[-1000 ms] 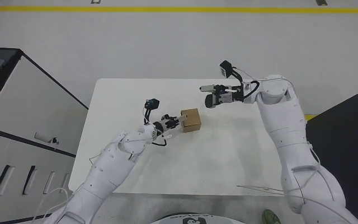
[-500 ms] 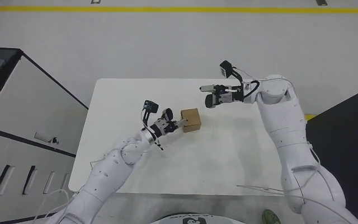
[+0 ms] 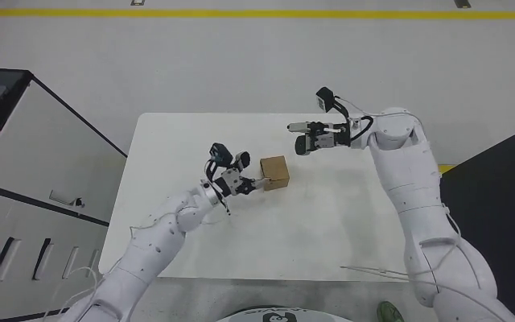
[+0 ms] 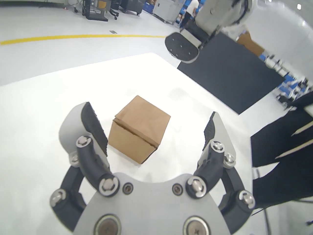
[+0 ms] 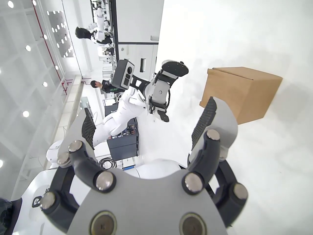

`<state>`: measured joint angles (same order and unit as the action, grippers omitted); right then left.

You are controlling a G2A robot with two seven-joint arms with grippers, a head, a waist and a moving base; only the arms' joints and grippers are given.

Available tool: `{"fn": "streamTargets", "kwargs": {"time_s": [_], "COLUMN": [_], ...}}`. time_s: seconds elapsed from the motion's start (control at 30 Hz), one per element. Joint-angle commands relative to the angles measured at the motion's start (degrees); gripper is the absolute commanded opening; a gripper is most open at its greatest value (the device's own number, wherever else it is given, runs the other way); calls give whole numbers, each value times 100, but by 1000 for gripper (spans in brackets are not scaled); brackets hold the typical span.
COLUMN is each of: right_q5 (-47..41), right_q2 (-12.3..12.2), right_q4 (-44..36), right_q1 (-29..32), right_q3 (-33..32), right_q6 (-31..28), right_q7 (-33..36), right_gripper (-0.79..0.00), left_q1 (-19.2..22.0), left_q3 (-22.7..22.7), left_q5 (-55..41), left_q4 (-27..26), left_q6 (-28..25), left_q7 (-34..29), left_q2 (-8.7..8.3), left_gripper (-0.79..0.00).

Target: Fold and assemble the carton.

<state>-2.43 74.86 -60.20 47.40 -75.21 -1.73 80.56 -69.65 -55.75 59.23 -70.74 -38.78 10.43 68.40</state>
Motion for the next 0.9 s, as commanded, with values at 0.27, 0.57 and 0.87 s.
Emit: {"fn": "streamTargets", "kwargs": {"time_s": [0.27,0.57,0.87], "right_q5": [0,0,0], "right_q2": [0,0,0], "right_q4": [0,0,0], "right_q1": [0,0,0], "right_q3": [0,0,0], "right_q6": [0,0,0], "right_q7": [0,0,0], "right_gripper": [0,0,0], "left_q1": [99,492,666], "left_q3": [79,416,594], "left_q5": [610,1500,1731], "left_q4": [138,608,912], "left_q6": [-136,269,441], "left_q7": [377,606,787], "left_q2": [2,109,186], "left_gripper": [0,0,0]}}
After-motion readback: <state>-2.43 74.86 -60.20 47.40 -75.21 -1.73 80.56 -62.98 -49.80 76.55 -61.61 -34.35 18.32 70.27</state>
